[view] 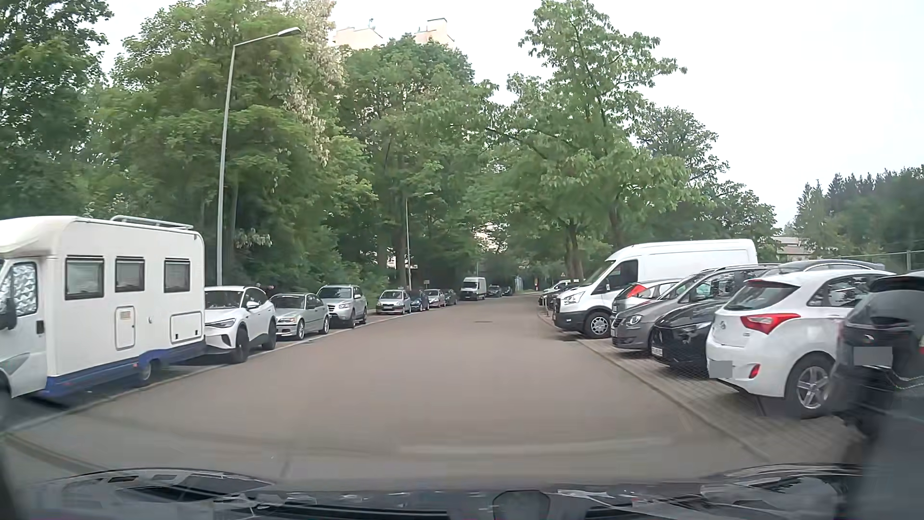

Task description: Follow the waypoints while adhering to traffic rules and regulations

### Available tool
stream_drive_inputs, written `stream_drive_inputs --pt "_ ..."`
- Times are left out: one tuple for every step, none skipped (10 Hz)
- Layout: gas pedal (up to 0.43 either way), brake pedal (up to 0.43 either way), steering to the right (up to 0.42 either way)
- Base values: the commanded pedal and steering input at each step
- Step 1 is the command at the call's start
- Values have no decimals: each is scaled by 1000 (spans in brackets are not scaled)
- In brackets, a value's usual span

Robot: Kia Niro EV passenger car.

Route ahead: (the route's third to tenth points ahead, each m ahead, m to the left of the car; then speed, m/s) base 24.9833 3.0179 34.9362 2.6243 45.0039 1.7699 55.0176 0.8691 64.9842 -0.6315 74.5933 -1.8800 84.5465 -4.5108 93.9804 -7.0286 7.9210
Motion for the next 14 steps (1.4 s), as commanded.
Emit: stream_drive_inputs --pt "87 0 0" --pt "87 0 0" --pt "87 0 1" --pt "87 0 1" --pt "87 0 2" --pt "79 0 2" --pt "79 0 2" --pt "79 0 2" --pt "79 0 4" --pt "79 0 4" --pt "79 0 4" --pt "79 0 5" --pt "79 0 7" --pt "79 0 8"
